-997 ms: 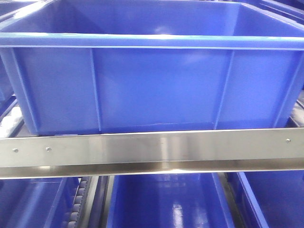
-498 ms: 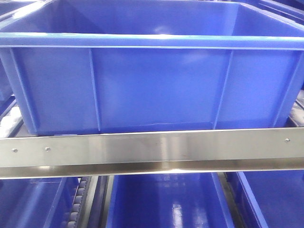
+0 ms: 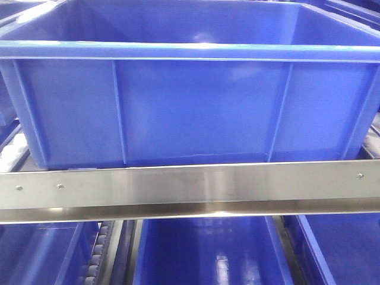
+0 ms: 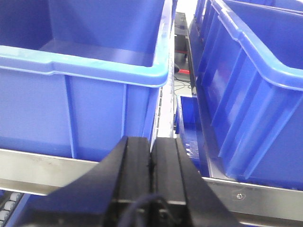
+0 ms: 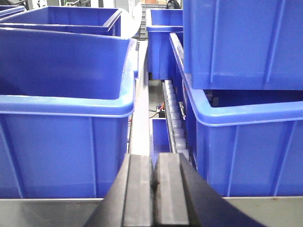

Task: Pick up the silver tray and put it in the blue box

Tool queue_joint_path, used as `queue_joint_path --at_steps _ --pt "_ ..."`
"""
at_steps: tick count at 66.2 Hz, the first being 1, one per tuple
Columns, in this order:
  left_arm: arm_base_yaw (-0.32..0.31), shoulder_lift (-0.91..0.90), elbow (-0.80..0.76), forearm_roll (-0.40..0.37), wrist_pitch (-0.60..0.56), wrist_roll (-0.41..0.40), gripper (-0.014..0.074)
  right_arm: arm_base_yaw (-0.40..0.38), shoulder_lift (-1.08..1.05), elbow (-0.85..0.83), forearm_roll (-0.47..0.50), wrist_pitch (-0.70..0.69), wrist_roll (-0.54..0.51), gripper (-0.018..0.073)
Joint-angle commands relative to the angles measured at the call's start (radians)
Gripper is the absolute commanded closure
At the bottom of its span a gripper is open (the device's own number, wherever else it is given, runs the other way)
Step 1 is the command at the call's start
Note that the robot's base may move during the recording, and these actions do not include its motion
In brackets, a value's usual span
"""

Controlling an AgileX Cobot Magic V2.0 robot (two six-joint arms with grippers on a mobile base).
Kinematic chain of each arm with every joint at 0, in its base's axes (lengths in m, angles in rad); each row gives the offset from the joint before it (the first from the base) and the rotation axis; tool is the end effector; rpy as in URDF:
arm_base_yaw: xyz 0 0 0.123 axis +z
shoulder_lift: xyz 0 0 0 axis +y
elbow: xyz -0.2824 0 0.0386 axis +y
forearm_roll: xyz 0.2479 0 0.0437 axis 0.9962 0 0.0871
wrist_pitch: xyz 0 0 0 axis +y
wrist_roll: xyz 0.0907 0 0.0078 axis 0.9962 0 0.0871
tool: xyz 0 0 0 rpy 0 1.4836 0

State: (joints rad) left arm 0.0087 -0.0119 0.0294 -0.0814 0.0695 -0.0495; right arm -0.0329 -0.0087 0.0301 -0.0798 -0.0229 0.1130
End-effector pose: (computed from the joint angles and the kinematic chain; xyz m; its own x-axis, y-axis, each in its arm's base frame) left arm 0.0568 0.0000 0.1975 0.0008 -0.1303 -0.9915 -0.0030 0.9915 -0.1303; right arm 0.0567 -0.0017 0.2055 0.0894 0.0303 -0.9955 0.0281 0.9991 0.0329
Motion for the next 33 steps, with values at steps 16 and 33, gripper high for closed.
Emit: queue_joint_path --at_steps 16,33 --pt "0.003 -0.017 -0.004 -0.009 -0.085 0.0 0.0701 -0.008 -0.021 0.003 0.0 -0.097 -0.001 0.0506" --pt "0.003 -0.017 -0.004 -0.009 -0.085 0.0 0.0701 -0.008 -0.021 0.003 0.0 -0.097 -0.001 0.0506"
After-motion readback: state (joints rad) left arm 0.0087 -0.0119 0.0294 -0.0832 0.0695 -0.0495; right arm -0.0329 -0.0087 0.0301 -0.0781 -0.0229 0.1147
